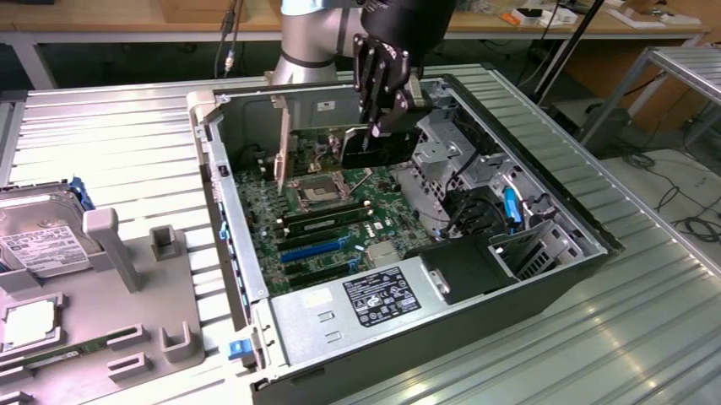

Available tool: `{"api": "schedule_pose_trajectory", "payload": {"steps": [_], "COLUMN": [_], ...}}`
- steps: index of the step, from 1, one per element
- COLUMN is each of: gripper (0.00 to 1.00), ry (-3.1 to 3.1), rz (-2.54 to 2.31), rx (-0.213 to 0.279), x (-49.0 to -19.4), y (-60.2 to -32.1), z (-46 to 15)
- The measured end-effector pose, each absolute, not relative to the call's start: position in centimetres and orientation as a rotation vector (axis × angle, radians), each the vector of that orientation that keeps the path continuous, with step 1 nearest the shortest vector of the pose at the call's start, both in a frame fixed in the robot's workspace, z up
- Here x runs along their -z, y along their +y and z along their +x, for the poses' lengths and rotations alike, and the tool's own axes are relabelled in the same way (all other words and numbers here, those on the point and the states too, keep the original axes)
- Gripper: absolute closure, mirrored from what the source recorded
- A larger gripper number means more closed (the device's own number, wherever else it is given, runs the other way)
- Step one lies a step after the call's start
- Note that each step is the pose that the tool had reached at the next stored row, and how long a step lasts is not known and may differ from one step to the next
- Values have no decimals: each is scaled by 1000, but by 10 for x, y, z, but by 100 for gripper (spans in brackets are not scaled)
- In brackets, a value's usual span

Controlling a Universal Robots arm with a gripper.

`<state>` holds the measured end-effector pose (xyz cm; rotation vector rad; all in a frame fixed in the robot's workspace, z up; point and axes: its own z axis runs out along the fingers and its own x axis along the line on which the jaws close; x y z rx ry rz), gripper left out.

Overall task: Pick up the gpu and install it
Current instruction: 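Insert the gpu into the slot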

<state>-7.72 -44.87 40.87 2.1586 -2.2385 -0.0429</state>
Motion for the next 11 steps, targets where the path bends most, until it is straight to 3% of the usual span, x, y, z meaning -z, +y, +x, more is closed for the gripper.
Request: {"api": "schedule_pose_trajectory", "payload": {"steps": [11], "gripper": [73], "ry": [-2153], "rz": [2242], "rx": [41], "x": [-408], "y": [-449], "z": [-76]}}
